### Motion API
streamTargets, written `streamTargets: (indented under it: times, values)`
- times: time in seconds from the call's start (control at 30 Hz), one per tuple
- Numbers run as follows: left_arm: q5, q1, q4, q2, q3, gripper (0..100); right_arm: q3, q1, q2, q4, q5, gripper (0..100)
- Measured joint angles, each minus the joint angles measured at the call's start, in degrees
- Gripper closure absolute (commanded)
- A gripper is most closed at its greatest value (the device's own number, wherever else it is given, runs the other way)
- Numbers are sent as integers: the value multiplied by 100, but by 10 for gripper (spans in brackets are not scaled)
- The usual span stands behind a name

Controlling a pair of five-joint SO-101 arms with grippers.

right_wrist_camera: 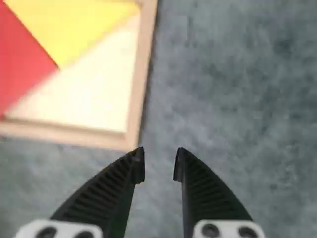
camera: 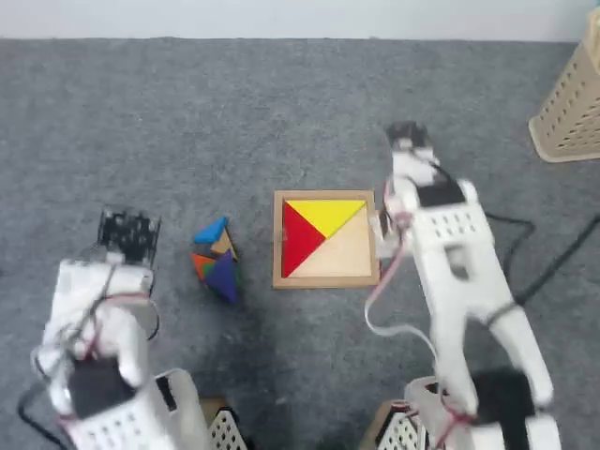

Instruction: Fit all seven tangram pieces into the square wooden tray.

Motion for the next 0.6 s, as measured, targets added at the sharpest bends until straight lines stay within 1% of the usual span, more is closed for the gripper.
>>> streamTargets:
  times: [0.17, 0.27, 0.33, 0.43, 0.53, 0.6]
  values:
    - [-18, 703, 695, 2514, -1169, 834, 2004, 527, -1398, -598, 888, 896]
    - [9, 1152, 809, 3771, -1538, 833, 2857, 747, -2075, -695, 1336, 896]
    - [149, 1459, 809, 4299, -1635, 833, 3270, 914, -2435, -703, 1662, 896]
    - [396, 1996, 598, 4791, -1653, 833, 3727, 1143, -2831, -756, 2031, 896]
    - [738, 2479, 325, 5266, -1653, 833, 4053, 1345, -3059, -1011, 2163, 897]
    - [1029, 2611, 79, 5609, -1653, 833, 4290, 1327, -3095, -1196, 2189, 897]
